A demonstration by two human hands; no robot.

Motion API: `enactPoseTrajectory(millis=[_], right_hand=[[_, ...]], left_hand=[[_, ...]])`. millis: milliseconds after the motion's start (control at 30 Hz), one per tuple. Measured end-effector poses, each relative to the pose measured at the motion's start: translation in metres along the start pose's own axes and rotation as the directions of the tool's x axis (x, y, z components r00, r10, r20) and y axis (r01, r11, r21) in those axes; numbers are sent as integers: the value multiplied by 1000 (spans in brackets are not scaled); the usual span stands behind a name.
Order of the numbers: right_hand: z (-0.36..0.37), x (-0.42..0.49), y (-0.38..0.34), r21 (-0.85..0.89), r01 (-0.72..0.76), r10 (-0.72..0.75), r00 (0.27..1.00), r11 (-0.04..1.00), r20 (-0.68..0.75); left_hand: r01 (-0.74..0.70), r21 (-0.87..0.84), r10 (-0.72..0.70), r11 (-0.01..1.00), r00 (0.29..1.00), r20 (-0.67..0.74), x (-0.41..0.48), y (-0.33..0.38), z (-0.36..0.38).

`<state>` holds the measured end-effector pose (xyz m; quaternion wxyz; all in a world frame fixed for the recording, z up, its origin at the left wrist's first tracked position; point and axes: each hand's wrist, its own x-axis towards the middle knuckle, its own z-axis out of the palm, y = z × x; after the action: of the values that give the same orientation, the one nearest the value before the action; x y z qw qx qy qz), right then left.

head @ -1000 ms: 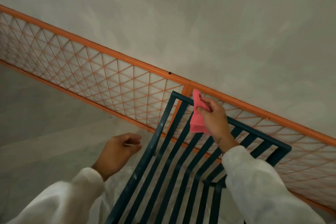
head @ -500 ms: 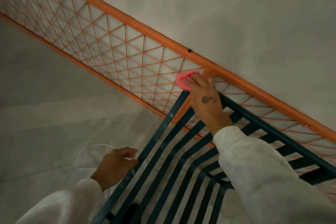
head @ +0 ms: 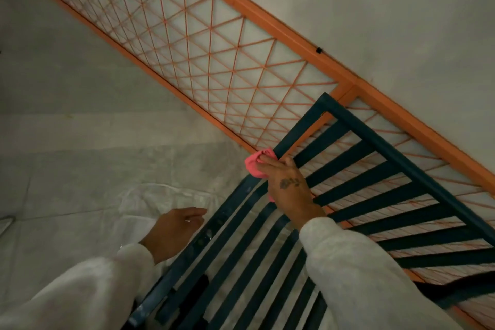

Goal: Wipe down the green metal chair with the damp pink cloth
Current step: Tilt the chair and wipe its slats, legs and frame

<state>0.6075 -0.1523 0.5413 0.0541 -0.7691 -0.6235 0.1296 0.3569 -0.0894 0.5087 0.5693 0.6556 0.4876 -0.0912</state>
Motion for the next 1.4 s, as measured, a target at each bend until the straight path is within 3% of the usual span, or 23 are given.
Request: enactPoseTrajectory(millis=[33,133,200,300,367,500,600,733,800,1033,1200,1300,1400], right_hand=[[-6,2,3,-29,6,-7,1000,1000,-27],[-12,6,21,-62,-18,-1,957,998,-292],[-3,8,26,-95,-37,0,929,995,-369],[17,5,12,-13,-104,94,941,994,-326],[34,-4,-1,91,-133,149,970,987,-193],[43,-15,-10,164,-61,60,998,985,6],[32,-7,0,142,-49,52,999,989,-16],[47,-10,-2,110,-139,160,965,984,-206],[60,-18,-19,137,-152,181,956,979,-233],[53,-21,-10,253,-76,90,995,964,-42],[53,-10,-14,424,-235,363,898,875,-250],[75,-25,-39,550,-345,476,873,761,-111],[84,-42,-54,533,-351,378,924,770,63]], left_hand=[[-3,0,3,1000,1000,-4,0,0,-1],[11,-19,-11,1000,1000,-2,0,-2,-1],[18,-30,-17,999,1000,26,-1,-4,-1],[23,-35,-22,999,999,43,-3,-8,2],[30,-37,-29,999,999,35,-5,-9,3],[73,-38,-71,997,996,57,-9,-9,5],[80,-35,-78,996,995,66,-9,-10,6],[90,-31,-88,995,994,70,-8,-15,10],[92,-38,-90,995,994,65,-7,-19,12],[92,-75,-88,993,995,47,-7,-23,16],[100,-88,-96,991,994,44,-7,-26,19],[110,-113,-104,987,993,57,-5,-29,19],[114,-121,-107,986,992,66,-2,-32,18]])
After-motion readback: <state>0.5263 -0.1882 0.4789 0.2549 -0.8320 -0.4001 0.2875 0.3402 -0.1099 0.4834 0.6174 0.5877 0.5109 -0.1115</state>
